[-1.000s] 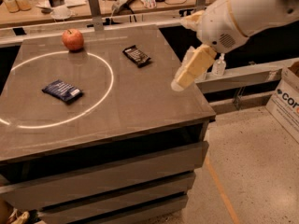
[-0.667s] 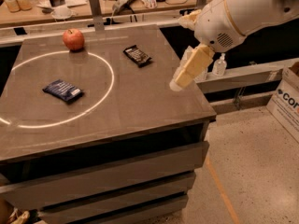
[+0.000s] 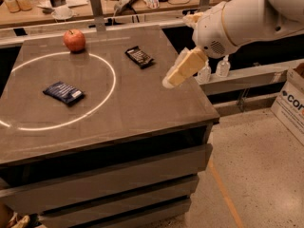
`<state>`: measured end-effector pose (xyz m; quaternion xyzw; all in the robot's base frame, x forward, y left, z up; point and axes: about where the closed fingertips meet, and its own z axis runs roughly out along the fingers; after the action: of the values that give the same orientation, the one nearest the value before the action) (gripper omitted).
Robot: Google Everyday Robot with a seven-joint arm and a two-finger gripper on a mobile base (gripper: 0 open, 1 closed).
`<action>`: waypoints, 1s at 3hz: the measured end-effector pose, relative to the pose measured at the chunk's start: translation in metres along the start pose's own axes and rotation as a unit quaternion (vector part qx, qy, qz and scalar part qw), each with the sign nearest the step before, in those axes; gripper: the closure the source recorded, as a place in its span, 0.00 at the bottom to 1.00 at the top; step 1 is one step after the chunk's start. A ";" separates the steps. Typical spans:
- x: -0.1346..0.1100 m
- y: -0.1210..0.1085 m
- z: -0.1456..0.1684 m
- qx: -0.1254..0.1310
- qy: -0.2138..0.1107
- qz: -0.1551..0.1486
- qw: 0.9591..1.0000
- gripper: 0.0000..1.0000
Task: Pick apple
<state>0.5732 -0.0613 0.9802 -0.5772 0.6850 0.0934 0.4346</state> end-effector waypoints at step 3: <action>-0.003 -0.094 0.126 0.020 -0.141 0.087 0.986 0.00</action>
Offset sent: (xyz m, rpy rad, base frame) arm 0.1653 0.0401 -0.0466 0.4260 -0.0034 -0.0768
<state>0.7165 -0.0093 0.9409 -0.4871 0.6666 0.1973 0.5286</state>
